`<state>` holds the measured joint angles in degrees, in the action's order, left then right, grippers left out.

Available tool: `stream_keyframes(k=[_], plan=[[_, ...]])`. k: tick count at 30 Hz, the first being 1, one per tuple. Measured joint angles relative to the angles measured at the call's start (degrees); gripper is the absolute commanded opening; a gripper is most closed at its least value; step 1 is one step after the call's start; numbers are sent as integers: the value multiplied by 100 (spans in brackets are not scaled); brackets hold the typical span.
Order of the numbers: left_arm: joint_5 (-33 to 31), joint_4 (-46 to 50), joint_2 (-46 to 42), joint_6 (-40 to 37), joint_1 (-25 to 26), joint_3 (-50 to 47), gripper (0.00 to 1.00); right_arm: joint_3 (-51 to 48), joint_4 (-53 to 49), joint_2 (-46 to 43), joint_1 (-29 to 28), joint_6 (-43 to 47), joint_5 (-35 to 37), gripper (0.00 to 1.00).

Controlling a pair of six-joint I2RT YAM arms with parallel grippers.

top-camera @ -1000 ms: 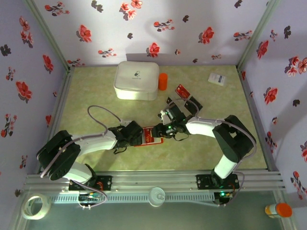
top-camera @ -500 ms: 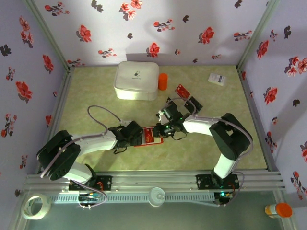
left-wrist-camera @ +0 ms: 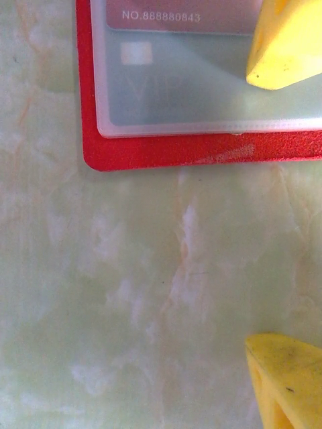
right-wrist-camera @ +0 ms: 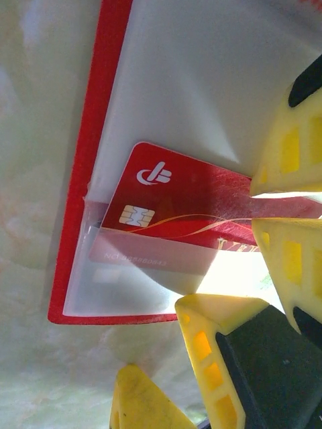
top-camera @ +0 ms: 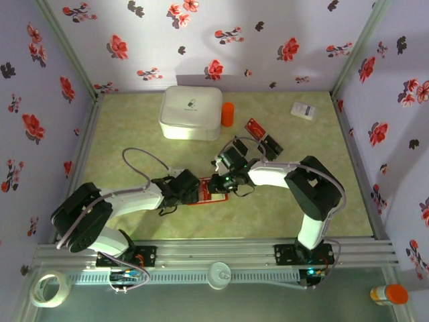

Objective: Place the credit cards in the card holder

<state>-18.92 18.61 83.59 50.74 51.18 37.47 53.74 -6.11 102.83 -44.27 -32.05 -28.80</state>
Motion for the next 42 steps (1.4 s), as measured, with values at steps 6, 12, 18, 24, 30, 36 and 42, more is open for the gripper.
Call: stream_keyframes(k=[6,12,18,24,30,36,42], plan=[[2,2,-11,0,0,0,94,162,17,173,-131,-55,-2,16],[2,168,-155,-4,-2,-4,95,229,39,221,-188,-157,13,18],[4,391,-450,-24,-118,-4,95,236,39,205,-192,-160,28,25],[4,415,-546,-50,-350,-57,95,236,-7,-28,-168,-160,221,27],[4,413,-511,-50,-389,-245,95,236,-22,-116,-109,-162,319,23],[-2,396,-407,-74,-393,-299,95,238,-24,-92,-98,-199,323,20],[-2,391,-404,-96,-393,-299,95,326,-20,81,-98,-203,334,18]])
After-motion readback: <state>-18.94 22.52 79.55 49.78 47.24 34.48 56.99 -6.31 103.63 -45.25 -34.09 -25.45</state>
